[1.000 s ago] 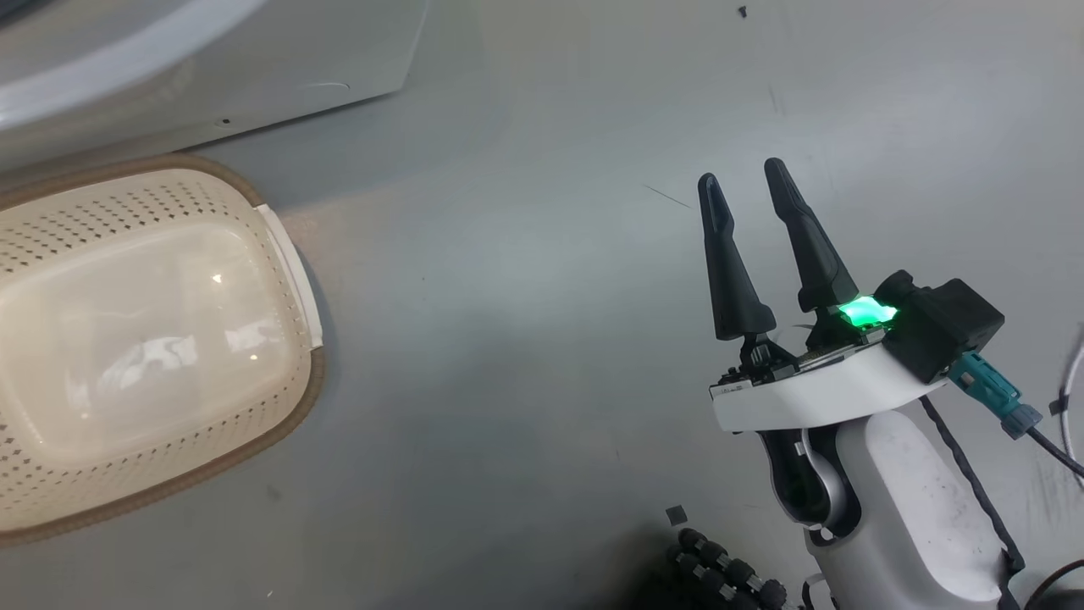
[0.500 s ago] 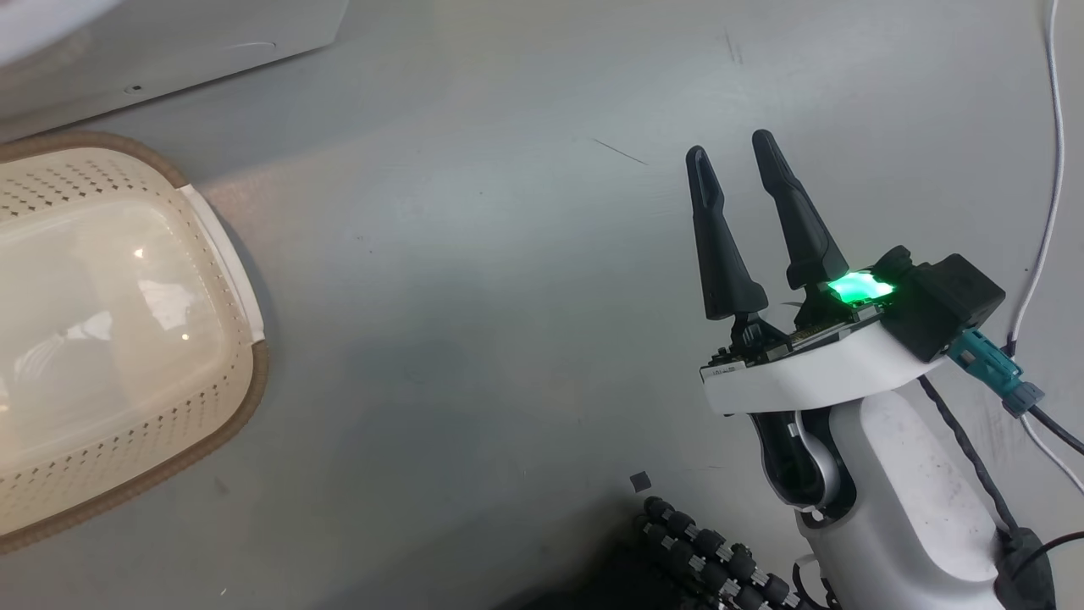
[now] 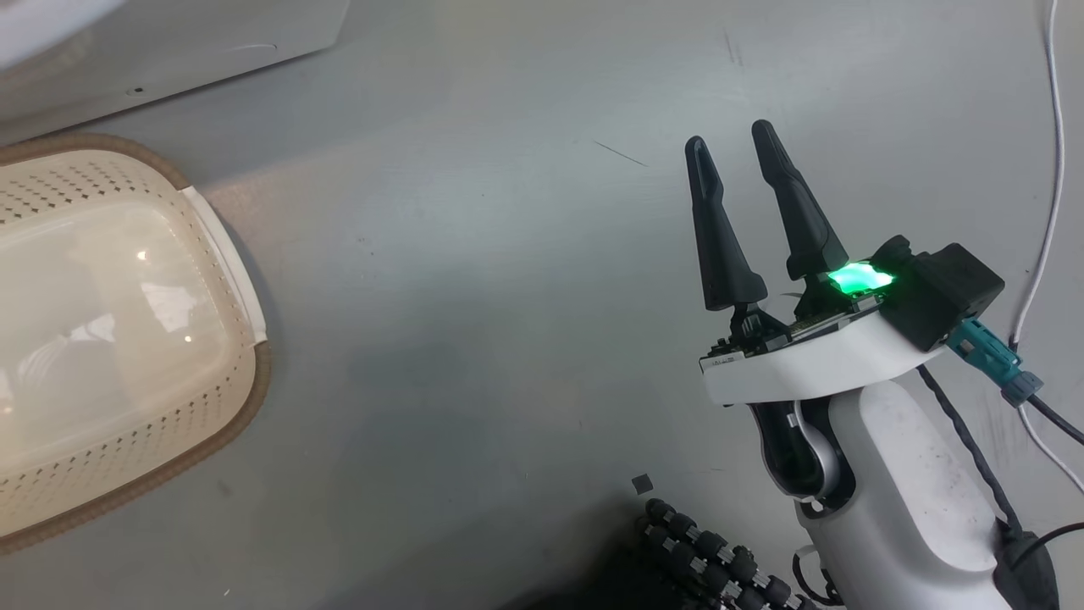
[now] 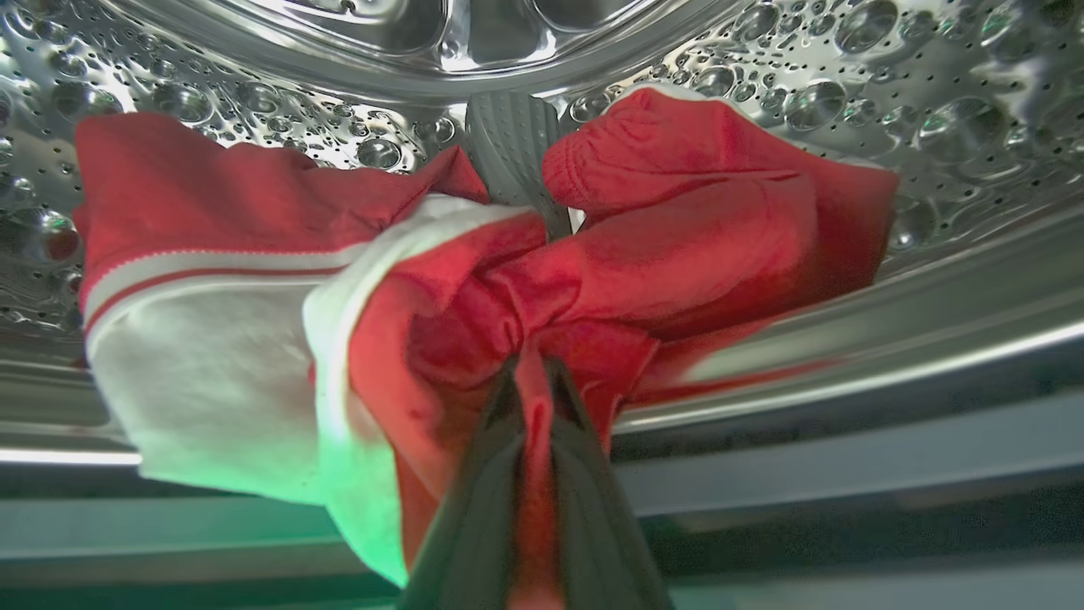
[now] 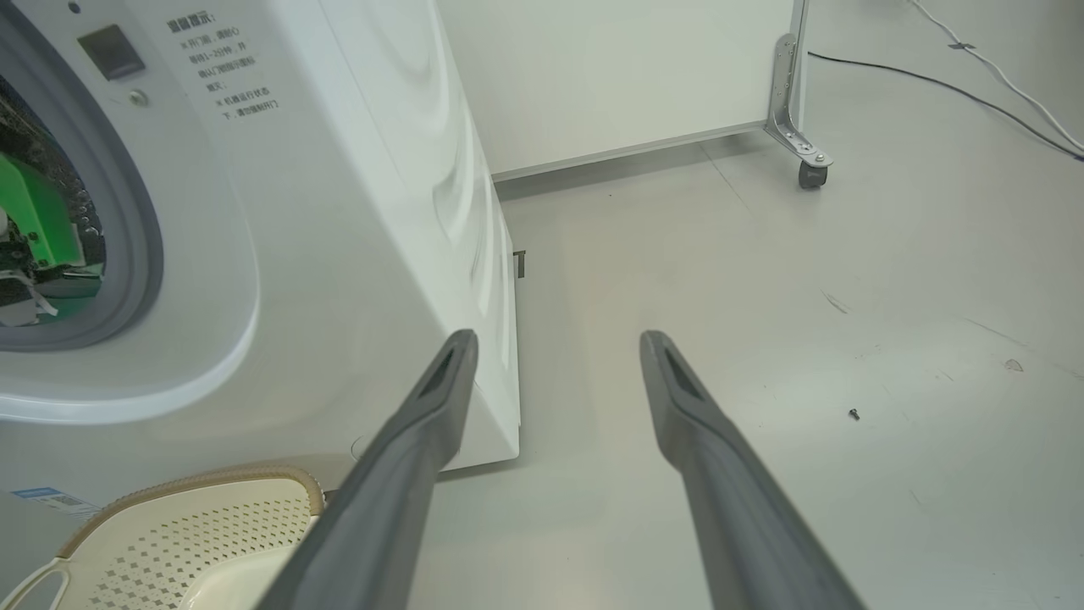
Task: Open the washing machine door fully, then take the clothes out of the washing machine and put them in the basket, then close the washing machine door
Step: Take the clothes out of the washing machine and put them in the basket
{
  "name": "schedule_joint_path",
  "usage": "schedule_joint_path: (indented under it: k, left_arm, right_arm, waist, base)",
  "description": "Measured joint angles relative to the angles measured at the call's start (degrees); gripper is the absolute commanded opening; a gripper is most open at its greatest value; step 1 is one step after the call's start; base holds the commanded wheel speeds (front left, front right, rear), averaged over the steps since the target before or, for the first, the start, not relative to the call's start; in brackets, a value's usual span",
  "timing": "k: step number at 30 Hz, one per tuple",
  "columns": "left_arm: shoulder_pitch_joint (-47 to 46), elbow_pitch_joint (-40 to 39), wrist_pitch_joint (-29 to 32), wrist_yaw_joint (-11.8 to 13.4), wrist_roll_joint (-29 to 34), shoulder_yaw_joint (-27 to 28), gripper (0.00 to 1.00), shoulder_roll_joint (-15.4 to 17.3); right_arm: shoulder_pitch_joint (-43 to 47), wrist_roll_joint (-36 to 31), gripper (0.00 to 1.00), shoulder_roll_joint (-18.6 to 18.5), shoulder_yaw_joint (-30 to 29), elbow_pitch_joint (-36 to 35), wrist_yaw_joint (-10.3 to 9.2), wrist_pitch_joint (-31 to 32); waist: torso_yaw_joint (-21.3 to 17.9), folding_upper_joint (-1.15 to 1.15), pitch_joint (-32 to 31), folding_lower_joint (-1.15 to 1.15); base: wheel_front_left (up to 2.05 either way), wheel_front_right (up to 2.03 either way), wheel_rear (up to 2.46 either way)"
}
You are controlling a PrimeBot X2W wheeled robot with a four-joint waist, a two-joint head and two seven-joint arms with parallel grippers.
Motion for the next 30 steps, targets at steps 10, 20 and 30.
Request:
schedule_joint_path:
  k: [10, 20, 30]
  left_arm:
    - [0.1, 0.9, -5.8, 0.1, -0.1, 0.0, 0.0, -1.9]
    - [3.0, 0.7, -14.9, -0.2, 0.7, -2.3, 0.0, -5.7]
    - [8.3, 0.2, -24.1, -0.6, 0.8, -3.9, 0.0, -9.4]
  right_arm:
    - [-0.1, -2.1, 1.0, 0.0, -0.5, 1.3, -0.01, 0.0]
    - [0.0, -7.4, 1.0, 0.0, -0.4, 3.5, 0.02, 0.0]
    - [1.2, -11.9, 1.0, -0.1, -0.3, 6.5, 0.08, 0.0]
  waist:
    - [1.6, 0.0, -1.6, 0.0]
    - [4.8, 0.0, -3.9, -0.01]
    - [8.3, 0.0, -7.4, -0.01]
  base:
    - [0.0, 0.0, 0.0]
    - [0.0, 0.0, 0.0]
    - [0.0, 0.0, 0.0]
